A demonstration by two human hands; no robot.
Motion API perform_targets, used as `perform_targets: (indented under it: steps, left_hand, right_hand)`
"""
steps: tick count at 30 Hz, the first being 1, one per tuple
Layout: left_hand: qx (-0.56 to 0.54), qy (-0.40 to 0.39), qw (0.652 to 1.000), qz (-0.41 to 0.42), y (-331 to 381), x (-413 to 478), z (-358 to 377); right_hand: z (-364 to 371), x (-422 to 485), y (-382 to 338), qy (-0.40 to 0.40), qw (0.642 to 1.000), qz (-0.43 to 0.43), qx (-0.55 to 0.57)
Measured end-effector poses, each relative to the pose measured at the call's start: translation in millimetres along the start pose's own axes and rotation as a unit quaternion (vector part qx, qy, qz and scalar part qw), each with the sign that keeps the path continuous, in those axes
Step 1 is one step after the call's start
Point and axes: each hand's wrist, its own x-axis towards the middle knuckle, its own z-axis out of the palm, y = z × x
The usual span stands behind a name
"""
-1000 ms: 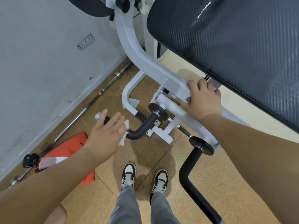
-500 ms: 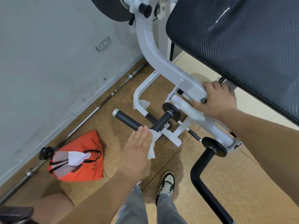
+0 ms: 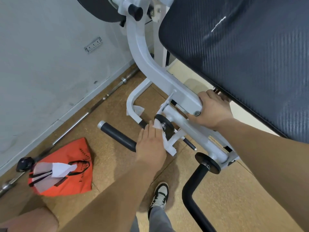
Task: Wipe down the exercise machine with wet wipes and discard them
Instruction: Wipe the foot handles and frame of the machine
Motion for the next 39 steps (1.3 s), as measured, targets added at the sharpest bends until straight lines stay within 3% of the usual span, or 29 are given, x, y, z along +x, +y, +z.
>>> perform_targets:
  steps: [2, 5, 8, 9, 10, 11, 12, 13, 14, 15, 16, 18, 20, 23, 28, 29, 31, 32, 34, 35, 39]
  left_hand:
    - [0.072, -0.009, 0.997, 0.026, -8, -15, 7]
    - [0.162, -0.035, 0.978, 0.129, -27, -46, 2]
    - [0.088, -0.123, 0.968, 0.199, -41, -94, 22]
    - [0.012, -0.147, 0.977, 0.156, -44, -101, 30]
    - [-0.108, -0.158, 0.980, 0.053, -42, -104, 33]
    - [-0.259, -0.145, 0.951, -0.091, -37, -100, 36]
    - [-0.409, -0.117, 0.870, -0.251, -31, -90, 36]
    - [-0.531, -0.084, 0.756, -0.373, -26, -78, 37]
    - [-0.652, -0.060, 0.616, -0.438, -23, -66, 38]
    - [-0.740, -0.050, 0.494, -0.453, -21, -53, 41]
    - [-0.797, -0.053, 0.409, -0.441, -18, -43, 43]
    - [-0.865, -0.062, 0.299, -0.399, -12, -28, 47]
    - [-0.888, -0.073, 0.248, -0.380, -3, -15, 45]
    - [-0.909, -0.077, 0.215, -0.349, 14, -2, 29]
    - [-0.909, -0.038, 0.210, -0.359, 14, -19, 12]
    - [-0.907, -0.023, 0.197, -0.373, 11, -24, 10]
    - [-0.917, 0.010, 0.127, -0.378, 1, -39, 4]
    - [-0.918, 0.024, 0.111, -0.380, -6, -44, 2]
    - [-0.908, 0.028, 0.133, -0.397, -19, -52, -3]
    - [-0.902, 0.021, 0.161, -0.401, -24, -54, -7]
    - [-0.858, -0.005, 0.314, -0.406, -43, -50, -28]
  right_hand:
    - [1, 0, 0, -0.002, 1.000, -0.001, -0.007]
    - [-1, 0, 0, 0.000, 1.000, 0.000, -0.012]
    - [-2, -1, -1, -0.004, 1.000, -0.001, -0.009]
    - [-2, -2, -1, -0.005, 1.000, 0.001, -0.011]
    - [-2, -2, -1, -0.004, 1.000, 0.001, -0.014]
    - [-1, -3, -1, -0.004, 1.000, 0.002, -0.016]
    - [-1, -3, -2, -0.002, 1.000, 0.002, -0.016]
    - [0, -2, -1, 0.001, 1.000, 0.004, -0.014]
    - [2, -2, -1, 0.005, 1.000, 0.007, -0.013]
    - [4, -3, -1, 0.011, 1.000, 0.009, -0.013]
    - [5, -3, 0, 0.017, 1.000, 0.010, -0.015]
    - [6, -2, -1, 0.026, 0.999, 0.008, -0.017]
    - [8, -2, -1, 0.030, 0.999, 0.008, -0.012]
    - [9, -2, 1, 0.030, 0.999, 0.012, -0.014]
    - [5, -2, 1, 0.020, 1.000, 0.011, -0.007]
    - [5, -2, 1, 0.020, 1.000, 0.010, -0.007]
    - [4, -2, 2, 0.021, 1.000, 0.006, -0.009]
    - [4, -1, 2, 0.019, 1.000, 0.003, -0.014]
    - [3, -2, 0, 0.016, 1.000, 0.003, -0.025]
    - [3, -3, 0, 0.015, 0.999, 0.005, -0.028]
    - [4, -5, -2, 0.003, 0.999, 0.018, -0.039]
